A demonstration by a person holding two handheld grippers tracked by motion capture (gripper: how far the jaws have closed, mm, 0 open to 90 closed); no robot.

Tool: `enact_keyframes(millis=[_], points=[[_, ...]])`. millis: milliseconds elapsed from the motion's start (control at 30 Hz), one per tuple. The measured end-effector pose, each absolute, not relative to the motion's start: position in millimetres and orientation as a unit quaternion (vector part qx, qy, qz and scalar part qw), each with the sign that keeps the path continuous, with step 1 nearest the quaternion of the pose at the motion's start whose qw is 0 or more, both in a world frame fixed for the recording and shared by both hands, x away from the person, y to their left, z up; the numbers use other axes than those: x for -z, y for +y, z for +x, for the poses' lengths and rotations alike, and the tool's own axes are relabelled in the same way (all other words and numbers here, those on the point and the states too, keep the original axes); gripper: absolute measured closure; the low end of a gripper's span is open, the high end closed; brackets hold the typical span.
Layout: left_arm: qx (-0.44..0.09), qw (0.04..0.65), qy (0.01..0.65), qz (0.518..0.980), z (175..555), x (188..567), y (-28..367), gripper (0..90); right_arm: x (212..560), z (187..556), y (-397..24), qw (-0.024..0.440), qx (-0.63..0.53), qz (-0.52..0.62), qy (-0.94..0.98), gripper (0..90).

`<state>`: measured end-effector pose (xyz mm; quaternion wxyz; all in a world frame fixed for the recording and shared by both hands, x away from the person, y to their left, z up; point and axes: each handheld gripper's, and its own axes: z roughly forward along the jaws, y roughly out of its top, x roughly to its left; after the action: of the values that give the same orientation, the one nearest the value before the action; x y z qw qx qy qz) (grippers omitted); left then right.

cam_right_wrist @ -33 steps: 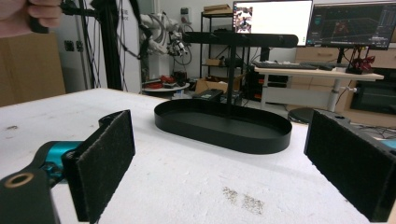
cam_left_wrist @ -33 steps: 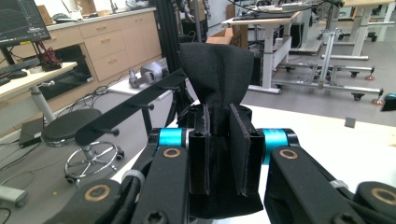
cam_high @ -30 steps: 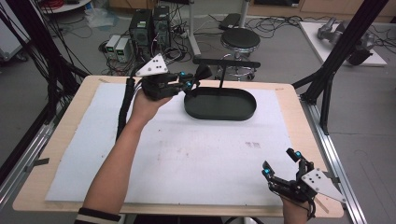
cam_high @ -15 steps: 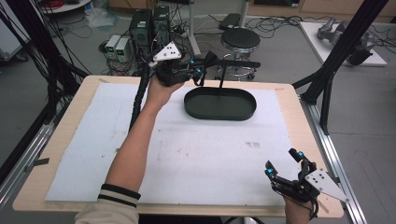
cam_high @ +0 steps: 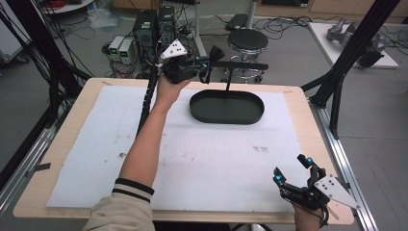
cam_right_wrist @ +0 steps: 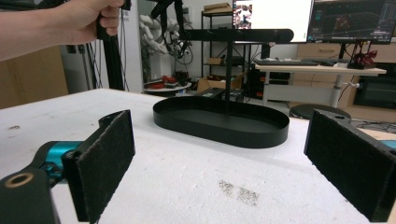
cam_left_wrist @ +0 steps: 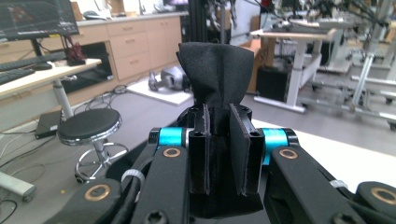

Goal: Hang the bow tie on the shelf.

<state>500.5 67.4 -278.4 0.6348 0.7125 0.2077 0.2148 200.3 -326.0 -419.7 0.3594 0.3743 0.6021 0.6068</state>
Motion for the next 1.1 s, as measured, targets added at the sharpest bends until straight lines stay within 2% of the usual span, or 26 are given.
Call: enact_keyframes(millis=[500,633,700,733,867,933,1033,1100], points=[[-0.241,0.623,0.262,0.696,518,294,83,77.8,419,199,-322,0.356,-0.605,0.372,0.607,7.7],[-0.249,0.62,0.286,0.687,519,303,93,75.4,419,199,-321,0.356,-0.606,0.37,0.608,7.7],[-0.25,0.621,0.304,0.678,518,307,99,61.1,419,200,-321,0.356,-0.606,0.37,0.608,7.7],[-0.25,0.621,0.307,0.676,517,308,102,61.1,419,200,-321,0.356,-0.606,0.37,0.608,7.7],[-0.26,0.617,0.332,0.664,510,308,117,33.6,418,199,-320,0.354,-0.608,0.37,0.607,7.7],[-0.27,0.62,0.329,0.658,502,306,125,30.3,418,199,-320,0.356,-0.609,0.368,0.606,7.7],[-0.274,0.627,0.328,0.651,488,301,139,18.0,417,199,-319,0.357,-0.61,0.366,0.606,7.7],[-0.277,0.633,0.325,0.646,476,299,150,16.0,417,198,-318,0.356,-0.61,0.365,0.607,7.7]])
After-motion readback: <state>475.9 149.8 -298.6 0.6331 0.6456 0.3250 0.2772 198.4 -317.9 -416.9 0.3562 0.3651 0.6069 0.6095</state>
